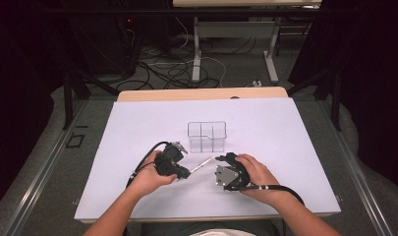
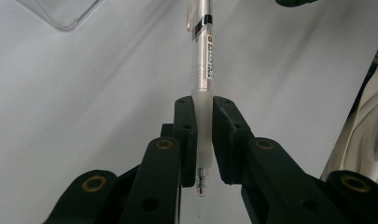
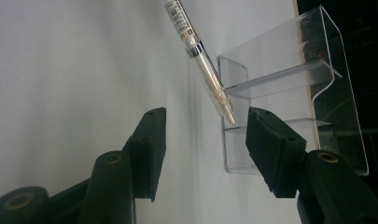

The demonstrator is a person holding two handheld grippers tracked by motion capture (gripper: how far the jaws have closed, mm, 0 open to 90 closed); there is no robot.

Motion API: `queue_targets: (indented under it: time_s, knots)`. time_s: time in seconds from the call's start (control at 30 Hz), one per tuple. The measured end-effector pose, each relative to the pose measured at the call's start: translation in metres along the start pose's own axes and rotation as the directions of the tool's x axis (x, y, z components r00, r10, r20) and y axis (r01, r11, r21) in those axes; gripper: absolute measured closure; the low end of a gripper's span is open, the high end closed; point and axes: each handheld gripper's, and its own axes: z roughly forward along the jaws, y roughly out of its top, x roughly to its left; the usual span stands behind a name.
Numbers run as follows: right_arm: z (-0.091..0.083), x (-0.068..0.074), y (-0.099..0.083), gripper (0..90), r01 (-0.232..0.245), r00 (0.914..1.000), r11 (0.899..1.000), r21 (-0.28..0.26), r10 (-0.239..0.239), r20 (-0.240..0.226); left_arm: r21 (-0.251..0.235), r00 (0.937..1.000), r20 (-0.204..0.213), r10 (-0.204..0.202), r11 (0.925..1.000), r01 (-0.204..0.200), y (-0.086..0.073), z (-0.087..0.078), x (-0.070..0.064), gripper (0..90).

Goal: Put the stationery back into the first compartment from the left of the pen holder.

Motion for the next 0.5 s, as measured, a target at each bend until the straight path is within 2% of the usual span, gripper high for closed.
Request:
queue_targets:
  time_s: [0.07,0.1,0.13,0.17,0.2,0.23,0.33,0.37,0.43,0.5]
  knots:
    - [0.002,0.002,0.001,47.6,0.005,0.9997,1.000,-0.013,-0.004,0.024,-0.003,0.9999,0.005,-0.013,0.9999,0.013,0.001,0.001,-0.001,80.4]
    - [0.003,0.001,0.002,47.7,0.035,0.9993,0.999,-0.010,-0.035,0.015,-0.003,0.9999,0.005,-0.013,0.9999,0.013,0.001,0.001,-0.001,80.4]
    - [0.004,0.003,0.003,48.4,0.021,0.9997,1.000,-0.014,-0.021,0.016,-0.002,0.9999,0.004,-0.015,0.9999,0.015,0.001,0.001,-0.001,80.4]
    - [0.004,0.003,0.005,49.0,0.042,0.9991,0.999,-0.003,-0.042,0.007,-0.001,0.9999,0.006,-0.011,0.9999,0.011,0.001,0.002,0.000,80.4]
    - [0.005,0.005,0.006,49.3,0.047,0.9985,0.999,-0.010,-0.047,0.029,-0.001,0.9999,0.006,-0.011,0.9999,0.011,0.001,0.002,0.000,80.4]
    - [0.005,0.005,0.006,49.3,0.047,0.9985,0.999,-0.010,-0.047,0.029,-0.004,0.9999,0.006,-0.014,0.9999,0.014,0.001,0.003,0.000,80.4]
    - [0.007,0.010,0.013,52.8,0.108,0.9939,0.994,-0.001,-0.108,0.021,0.001,0.9997,0.010,-0.021,0.9998,0.021,0.001,0.005,-0.001,80.4]
    - [0.007,0.010,0.013,52.8,0.108,0.9939,0.994,-0.001,-0.108,0.021,0.004,0.9997,0.013,-0.022,0.9998,0.022,0.001,0.005,-0.002,80.4]
    - [0.009,0.015,0.017,57.0,0.155,0.9876,0.988,-0.016,-0.155,0.027,0.002,0.9995,0.021,-0.026,0.9997,0.026,0.000,0.008,-0.005,80.5]
    - [0.009,0.016,0.018,58.1,0.160,0.9870,0.987,0.004,-0.160,0.016,0.004,0.9994,0.024,-0.025,0.9997,0.025,0.000,0.008,-0.005,80.4]
